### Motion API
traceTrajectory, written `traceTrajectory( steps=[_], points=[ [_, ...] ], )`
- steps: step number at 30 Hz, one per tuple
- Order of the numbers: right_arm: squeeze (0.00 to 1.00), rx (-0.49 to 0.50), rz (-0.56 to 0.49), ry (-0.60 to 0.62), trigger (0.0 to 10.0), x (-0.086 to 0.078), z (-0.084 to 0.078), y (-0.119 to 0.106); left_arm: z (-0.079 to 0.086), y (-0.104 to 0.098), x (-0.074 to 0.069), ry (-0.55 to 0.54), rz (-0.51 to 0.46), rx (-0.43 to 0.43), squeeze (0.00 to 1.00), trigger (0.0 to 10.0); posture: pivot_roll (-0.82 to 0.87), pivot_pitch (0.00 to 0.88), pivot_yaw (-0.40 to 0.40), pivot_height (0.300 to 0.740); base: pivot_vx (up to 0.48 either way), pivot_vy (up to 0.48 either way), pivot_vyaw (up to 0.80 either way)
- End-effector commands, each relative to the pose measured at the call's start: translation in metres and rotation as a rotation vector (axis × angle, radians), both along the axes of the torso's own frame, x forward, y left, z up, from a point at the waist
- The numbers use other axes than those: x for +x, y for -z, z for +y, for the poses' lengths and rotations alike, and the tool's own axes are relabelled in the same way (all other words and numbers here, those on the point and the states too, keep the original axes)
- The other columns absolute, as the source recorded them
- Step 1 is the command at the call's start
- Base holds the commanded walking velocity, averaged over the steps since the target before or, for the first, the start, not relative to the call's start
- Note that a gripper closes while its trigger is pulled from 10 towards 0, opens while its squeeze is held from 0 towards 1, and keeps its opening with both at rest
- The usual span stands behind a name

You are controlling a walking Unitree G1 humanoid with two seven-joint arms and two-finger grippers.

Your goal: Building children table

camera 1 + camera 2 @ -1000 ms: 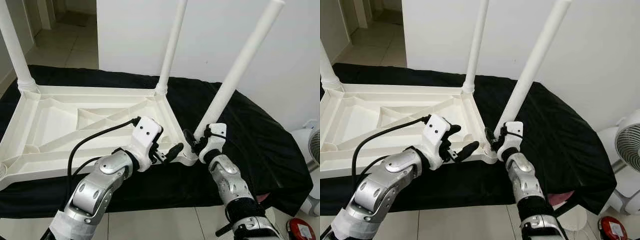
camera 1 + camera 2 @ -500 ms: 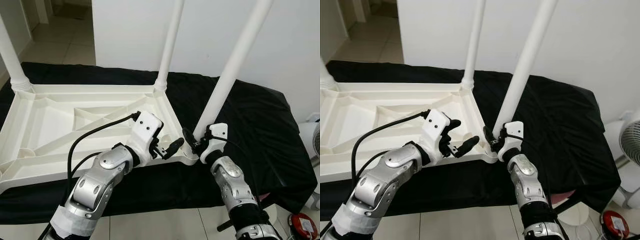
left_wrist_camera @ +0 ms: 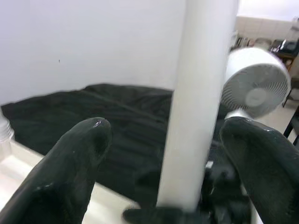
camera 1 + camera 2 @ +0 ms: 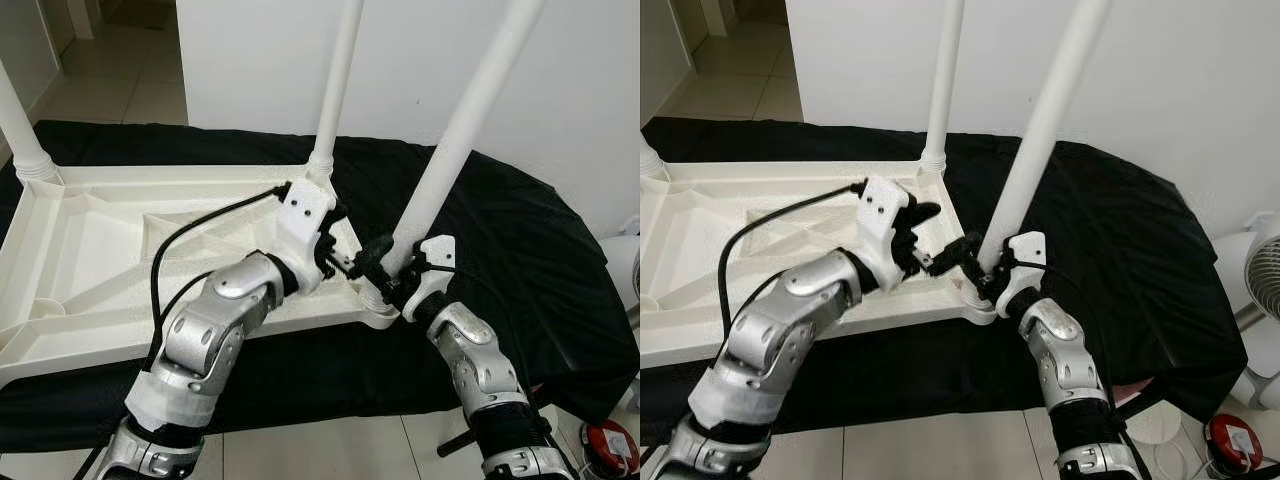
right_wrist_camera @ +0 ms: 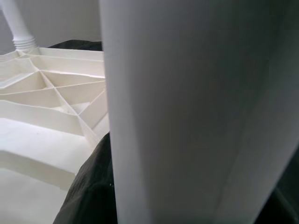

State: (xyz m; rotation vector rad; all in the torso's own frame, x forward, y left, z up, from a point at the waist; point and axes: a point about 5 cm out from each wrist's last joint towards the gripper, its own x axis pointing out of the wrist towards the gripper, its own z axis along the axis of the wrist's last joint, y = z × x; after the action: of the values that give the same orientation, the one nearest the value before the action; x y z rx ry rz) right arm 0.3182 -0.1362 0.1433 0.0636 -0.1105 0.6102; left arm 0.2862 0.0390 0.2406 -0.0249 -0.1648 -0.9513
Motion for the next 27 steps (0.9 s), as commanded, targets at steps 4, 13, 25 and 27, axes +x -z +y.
traceTrajectory(
  steps=[4, 13, 25, 27],
  points=[
    [0.00, -0.059, -0.034, -0.066, 10.0, -0.001, 0.005, -0.008, -0.012, -0.011, 0.000, 0.079, -0.007, -0.021, 0.00, 10.0, 0.02, 0.000, -0.113, 0.740, 0.000, 0.000, 0.00],
    [0.00, -0.140, -0.034, -0.145, 10.0, -0.002, 0.012, -0.010, -0.019, -0.023, 0.000, 0.111, -0.030, -0.040, 0.00, 10.0, 0.02, 0.000, -0.113, 0.740, 0.000, 0.000, 0.00],
    [0.00, -0.305, -0.023, -0.199, 10.0, -0.005, 0.011, 0.000, -0.019, -0.026, 0.015, -0.006, -0.020, 0.095, 0.00, 10.0, 0.02, 0.000, -0.106, 0.740, 0.000, 0.000, 0.00],
    [0.00, -0.304, -0.021, -0.201, 10.0, -0.005, 0.011, 0.000, -0.018, -0.026, 0.017, -0.020, -0.016, 0.108, 0.00, 10.0, 0.02, 0.000, -0.107, 0.740, 0.000, 0.000, 0.00]
  ],
)
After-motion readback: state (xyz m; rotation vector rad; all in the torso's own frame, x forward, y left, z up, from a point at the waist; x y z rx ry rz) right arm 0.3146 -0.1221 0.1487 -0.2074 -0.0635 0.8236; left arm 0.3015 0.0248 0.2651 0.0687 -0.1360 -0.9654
